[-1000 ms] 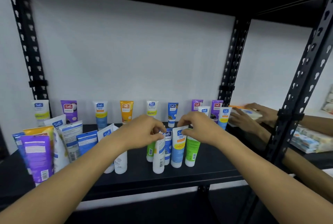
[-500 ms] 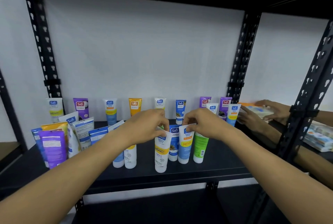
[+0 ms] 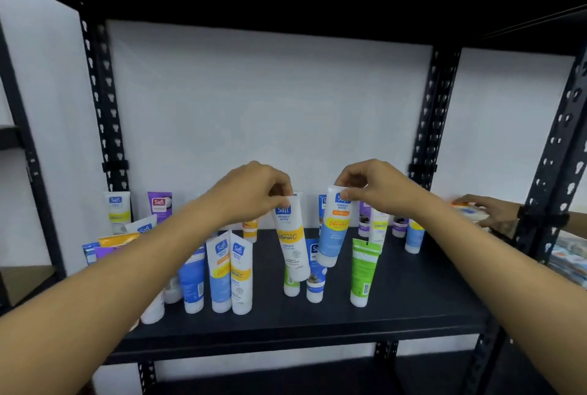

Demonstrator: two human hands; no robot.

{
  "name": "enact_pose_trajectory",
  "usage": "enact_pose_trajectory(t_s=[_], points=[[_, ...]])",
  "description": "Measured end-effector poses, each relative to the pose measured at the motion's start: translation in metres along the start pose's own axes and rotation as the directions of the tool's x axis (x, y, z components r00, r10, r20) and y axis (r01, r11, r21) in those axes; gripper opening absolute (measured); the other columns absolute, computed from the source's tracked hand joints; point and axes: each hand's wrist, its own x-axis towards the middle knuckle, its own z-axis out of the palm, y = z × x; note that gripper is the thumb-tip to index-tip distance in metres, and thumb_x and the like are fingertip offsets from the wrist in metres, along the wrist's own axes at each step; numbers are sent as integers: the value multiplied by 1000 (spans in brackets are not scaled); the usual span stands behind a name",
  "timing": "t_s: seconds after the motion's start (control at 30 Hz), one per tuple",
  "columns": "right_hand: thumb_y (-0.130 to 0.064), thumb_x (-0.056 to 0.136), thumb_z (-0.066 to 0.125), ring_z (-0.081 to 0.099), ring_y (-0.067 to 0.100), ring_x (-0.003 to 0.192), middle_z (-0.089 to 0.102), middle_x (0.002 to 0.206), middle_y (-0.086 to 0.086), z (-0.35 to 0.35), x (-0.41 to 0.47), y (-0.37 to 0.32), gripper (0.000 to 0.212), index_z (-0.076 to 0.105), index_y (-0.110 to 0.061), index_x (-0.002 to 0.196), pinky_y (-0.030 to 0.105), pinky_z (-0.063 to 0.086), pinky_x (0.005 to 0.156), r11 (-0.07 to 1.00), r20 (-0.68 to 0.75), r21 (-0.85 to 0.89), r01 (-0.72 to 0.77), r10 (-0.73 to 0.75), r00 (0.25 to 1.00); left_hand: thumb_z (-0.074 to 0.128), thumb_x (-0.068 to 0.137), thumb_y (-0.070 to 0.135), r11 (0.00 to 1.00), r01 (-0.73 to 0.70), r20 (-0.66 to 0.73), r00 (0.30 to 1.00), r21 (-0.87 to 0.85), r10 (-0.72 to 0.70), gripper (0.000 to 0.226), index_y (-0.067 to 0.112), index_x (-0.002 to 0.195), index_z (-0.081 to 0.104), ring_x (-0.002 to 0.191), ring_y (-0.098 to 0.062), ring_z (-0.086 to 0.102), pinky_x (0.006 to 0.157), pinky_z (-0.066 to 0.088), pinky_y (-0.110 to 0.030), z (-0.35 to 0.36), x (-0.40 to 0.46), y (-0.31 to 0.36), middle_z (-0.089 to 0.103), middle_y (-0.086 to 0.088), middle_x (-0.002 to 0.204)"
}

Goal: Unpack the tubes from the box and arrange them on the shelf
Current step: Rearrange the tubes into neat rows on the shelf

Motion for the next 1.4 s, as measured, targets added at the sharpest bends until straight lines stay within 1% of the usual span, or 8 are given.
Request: enact_pose_trajectory(t_s=[0.2, 0.37, 0.47, 0.6, 0.83, 1.0, 1.13, 1.4], points=[[-14, 90, 70, 64, 18, 85, 70, 97, 0, -42, 29, -16, 11, 73, -23, 96, 29, 52, 77, 999, -110, -40, 12, -16, 994, 69, 89, 26, 999, -27, -130, 991, -24, 24, 7, 30, 94, 69, 85, -8, 65, 79, 57, -40, -55, 30, 4, 69, 13, 91], [-12, 91, 68, 58, 5, 79, 70, 97, -1, -56, 50, -11, 12, 73, -21, 97, 21, 47, 68, 996, -192, -92, -15, -3, 981, 67, 89, 27, 998, 15, -199, 980, 53, -4, 6, 33, 92, 66, 82, -9, 62, 68, 49, -30, -71, 58, 8, 66, 15, 86], [-9, 92, 66, 60, 5, 81, 70, 98, -2, -52, 57, -3, 13, 73, -19, 97, 20, 48, 68, 996, -196, -76, -48, 32, 980, 66, 90, 27, 996, 44, -203, 979, 82, -26, 5, 31, 94, 66, 81, -10, 62, 64, 44, -27, -63, 73, 10, 67, 12, 90], [-7, 92, 64, 62, 12, 85, 69, 99, -1, -37, 64, 17, 14, 72, -17, 99, 20, 49, 68, 993, -180, -56, -102, 90, 979, 65, 92, 26, 988, 94, -166, 983, 120, -73, 7, 27, 99, 66, 85, -15, 64, 67, 47, -29, -39, 90, 6, 69, 7, 98], [-6, 90, 66, 61, 11, 84, 69, 96, -2, -7, 71, 58, 15, 71, -19, 94, 15, 42, 64, 987, -120, -33, -154, 149, 981, 64, 92, 25, 979, 129, -82, 990, 161, -117, 9, 27, 101, 67, 86, -17, 63, 67, 45, -29, 10, 109, -13, 69, 5, 102], [-6, 89, 65, 64, 14, 90, 71, 100, -1, 19, 75, 87, 17, 74, -16, 98, 18, 47, 69, 987, -72, -31, -161, 158, 985, 64, 93, 26, 973, 130, 4, 991, 189, -133, 13, 26, 105, 66, 88, -16, 63, 69, 48, -29, 45, 120, -31, 69, 4, 105], [-5, 87, 68, 66, 17, 95, 73, 103, 2, 38, 83, 107, 17, 75, -16, 99, 31, 54, 85, 986, -15, -40, -161, 160, 987, 64, 93, 26, 971, 127, 59, 988, 203, -142, 14, 26, 107, 66, 87, -14, 62, 69, 48, -29, 70, 127, -42, 68, 6, 104], [-8, 89, 70, 65, 16, 98, 71, 110, 3, 71, 98, 136, 18, 74, -15, 105, 29, 54, 86, 980, 50, -59, -189, 192, 980, 64, 93, 26, 966, 141, 116, 979, 215, -168, 18, 27, 111, 66, 93, -16, 60, 68, 43, -27, 107, 139, -65, 66, 3, 111]])
